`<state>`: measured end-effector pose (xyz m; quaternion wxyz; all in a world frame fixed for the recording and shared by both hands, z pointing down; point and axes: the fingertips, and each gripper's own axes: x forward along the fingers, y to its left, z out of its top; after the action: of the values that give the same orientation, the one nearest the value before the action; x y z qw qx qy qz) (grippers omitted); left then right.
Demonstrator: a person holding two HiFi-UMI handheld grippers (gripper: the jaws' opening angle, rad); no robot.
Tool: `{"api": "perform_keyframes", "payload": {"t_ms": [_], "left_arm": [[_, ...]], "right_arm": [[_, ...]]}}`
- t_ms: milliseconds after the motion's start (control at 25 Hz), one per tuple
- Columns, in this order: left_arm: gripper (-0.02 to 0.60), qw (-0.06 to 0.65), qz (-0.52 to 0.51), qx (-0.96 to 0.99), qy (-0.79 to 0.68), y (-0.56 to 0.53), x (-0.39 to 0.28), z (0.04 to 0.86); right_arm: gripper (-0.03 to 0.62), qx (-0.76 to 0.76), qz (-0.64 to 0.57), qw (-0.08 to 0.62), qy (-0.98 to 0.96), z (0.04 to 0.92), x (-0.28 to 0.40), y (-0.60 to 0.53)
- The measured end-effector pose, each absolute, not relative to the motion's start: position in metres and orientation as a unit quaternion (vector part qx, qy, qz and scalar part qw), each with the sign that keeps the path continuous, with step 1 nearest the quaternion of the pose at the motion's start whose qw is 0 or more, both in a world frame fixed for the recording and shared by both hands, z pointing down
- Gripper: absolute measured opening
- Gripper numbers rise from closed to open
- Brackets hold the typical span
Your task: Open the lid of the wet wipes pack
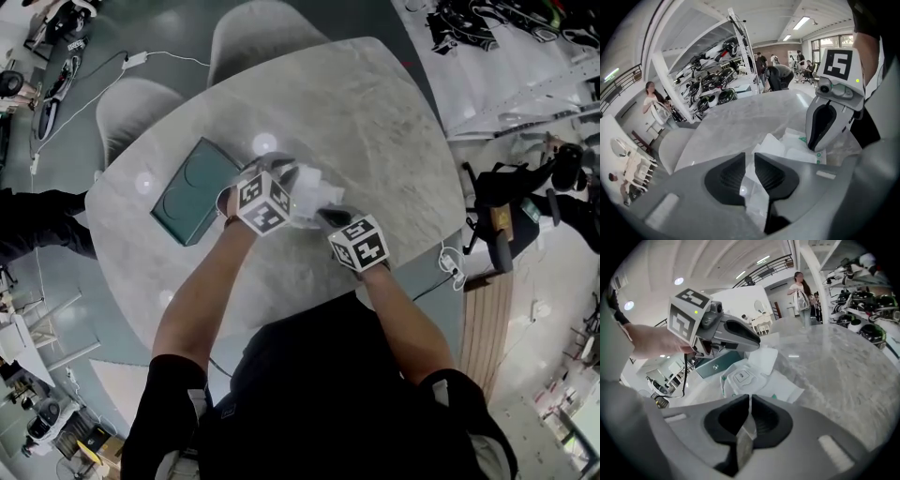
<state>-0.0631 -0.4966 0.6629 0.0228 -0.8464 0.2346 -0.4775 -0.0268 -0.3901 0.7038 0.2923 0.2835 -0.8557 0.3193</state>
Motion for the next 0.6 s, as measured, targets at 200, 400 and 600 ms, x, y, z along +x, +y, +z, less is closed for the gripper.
{"api": "perform_keyframes", "payload": {"t_ms": [200, 400, 600], "left_arm": [[0.069, 0.012, -0.448, -0.854, 0.264, -0.488, -0.079, 0.639], [0.069, -0.014, -0.402, -0.865, 0.301, -0.462, -0.106, 0.606], [0.066, -0.033, -0.351, -0.874, 0.335, -0.419, -0.134, 0.571]], "right_arm": [[0.02, 0.303, 0.31, 0.265, -0.861, 0.679, -0.016, -0.382], [0.02, 0.33, 0.299, 0.251, -0.859, 0.652, -0.014, -0.364], [0.018, 0.357, 0.281, 0.23, -0.861, 0.617, -0.018, -0.337]]}}
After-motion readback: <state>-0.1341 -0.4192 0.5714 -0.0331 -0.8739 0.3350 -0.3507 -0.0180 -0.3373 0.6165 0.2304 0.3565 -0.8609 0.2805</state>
